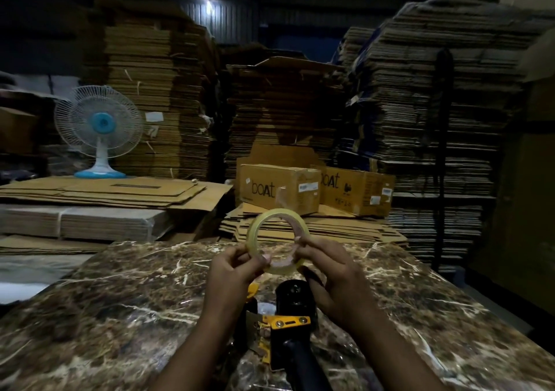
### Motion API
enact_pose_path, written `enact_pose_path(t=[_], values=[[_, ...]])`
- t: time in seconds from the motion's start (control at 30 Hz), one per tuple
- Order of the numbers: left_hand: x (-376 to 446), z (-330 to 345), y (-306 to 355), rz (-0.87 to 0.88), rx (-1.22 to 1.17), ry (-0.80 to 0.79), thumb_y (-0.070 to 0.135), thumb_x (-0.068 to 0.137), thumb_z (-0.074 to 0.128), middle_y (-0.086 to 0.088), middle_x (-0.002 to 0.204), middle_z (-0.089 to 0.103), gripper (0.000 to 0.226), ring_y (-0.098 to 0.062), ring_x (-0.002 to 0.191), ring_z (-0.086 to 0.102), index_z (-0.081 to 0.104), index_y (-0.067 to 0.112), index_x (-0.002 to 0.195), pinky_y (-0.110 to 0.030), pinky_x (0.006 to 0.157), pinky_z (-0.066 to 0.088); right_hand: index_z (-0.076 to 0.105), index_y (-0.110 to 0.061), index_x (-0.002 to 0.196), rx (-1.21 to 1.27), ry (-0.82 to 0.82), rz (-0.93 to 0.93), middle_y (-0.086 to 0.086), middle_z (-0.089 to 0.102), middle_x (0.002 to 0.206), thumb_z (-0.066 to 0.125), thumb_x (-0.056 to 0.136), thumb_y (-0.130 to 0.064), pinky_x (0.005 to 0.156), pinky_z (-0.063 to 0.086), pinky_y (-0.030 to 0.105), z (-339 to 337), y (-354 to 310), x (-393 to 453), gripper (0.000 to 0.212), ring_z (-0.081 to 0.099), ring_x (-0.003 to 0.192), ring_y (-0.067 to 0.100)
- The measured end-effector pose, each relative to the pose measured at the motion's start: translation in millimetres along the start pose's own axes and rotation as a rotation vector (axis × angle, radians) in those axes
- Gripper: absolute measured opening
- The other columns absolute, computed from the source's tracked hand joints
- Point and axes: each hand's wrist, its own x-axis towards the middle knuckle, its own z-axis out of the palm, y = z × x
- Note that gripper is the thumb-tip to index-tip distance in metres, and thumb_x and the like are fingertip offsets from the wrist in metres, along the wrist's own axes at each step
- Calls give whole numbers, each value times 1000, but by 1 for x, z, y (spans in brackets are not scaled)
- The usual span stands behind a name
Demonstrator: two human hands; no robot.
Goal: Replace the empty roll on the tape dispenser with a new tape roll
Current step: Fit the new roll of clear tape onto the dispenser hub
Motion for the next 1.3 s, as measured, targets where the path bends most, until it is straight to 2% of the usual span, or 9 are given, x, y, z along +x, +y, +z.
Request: enact_pose_path(t=[0.1, 0.2, 0.3, 0.4, 0.57, 0.67, 0.8, 1.03, 1.3], values=[[-4, 4, 2, 27, -28, -20, 2, 84, 72, -10, 75, 75, 8, -15, 63, 72, 70, -2, 91, -15, 51, 49, 48, -22, 129, 234, 129, 146, -10, 50, 146, 69, 81, -8, 90, 55, 25, 6, -11, 0, 55, 51, 134, 9], [-4, 6, 2, 24, -71, -15, 2, 85, 71, -11, 81, 77, 7, -19, 71, 74, 71, 1, 92, -18, 56, 54, 44, -32, 135, 406, 186, 345, -18, 48, 146, 72, 83, -28, 86, 52, 16, 8, -20, 3, 59, 55, 127, 5], [-5, 8, 1, 6, -90, -41, 4, 84, 72, -15, 88, 78, 13, -26, 82, 76, 71, -1, 96, -20, 62, 57, 44, -58, 125, 643, 126, 580, -19, 54, 136, 66, 79, -59, 88, 57, 24, 11, -28, 6, 51, 61, 118, 2], [-5, 11, -3, 25, -43, -98, 5, 79, 76, -13, 89, 78, 15, -26, 87, 75, 72, 3, 94, -23, 67, 57, 47, -66, 116, 718, 104, 714, -12, 64, 125, 64, 90, -60, 95, 58, 45, 18, -30, 6, 32, 66, 114, 12], [-9, 16, -2, 73, 37, -215, 26, 68, 80, -5, 88, 80, 31, -19, 87, 76, 77, 9, 93, -21, 71, 58, 61, -42, 103, 845, 356, 916, -11, 71, 103, 52, 101, -39, 90, 57, 43, 13, -29, 14, 10, 68, 103, 14], [-7, 13, -2, 79, 35, -184, 37, 77, 77, -7, 88, 79, 31, -22, 85, 75, 78, 12, 96, -21, 66, 55, 73, -24, 100, 976, 440, 1018, 0, 77, 93, 54, 104, -25, 80, 54, 45, 8, -17, 17, 20, 69, 97, 28], [-3, 3, 1, 62, 20, -46, 36, 72, 65, -3, 104, 76, 41, -19, 96, 72, 71, 21, 110, -29, 71, 52, 78, -7, 99, 1182, 309, 1062, 15, 76, 91, 69, 84, -29, 70, 51, 37, -2, -3, 13, 27, 70, 82, 30], [-6, 0, 10, 128, -54, -195, 27, 77, 74, 7, 120, 70, 57, -2, 108, 67, 57, 24, 131, -12, 77, 53, 75, 1, 86, 1251, 137, 987, 12, 75, 74, 62, 77, -23, 56, 55, 27, 3, 1, 9, 28, 70, 63, 21], [1, -1, 5, 208, 56, -112, 1, 82, 73, -1, 85, 80, 13, -12, 84, 75, 77, 12, 89, -21, 72, 59, 80, -2, 78, 1217, 62, 1049, 14, 77, 78, 65, 75, -24, 57, 56, 27, 3, 4, 6, 26, 72, 63, 23]])
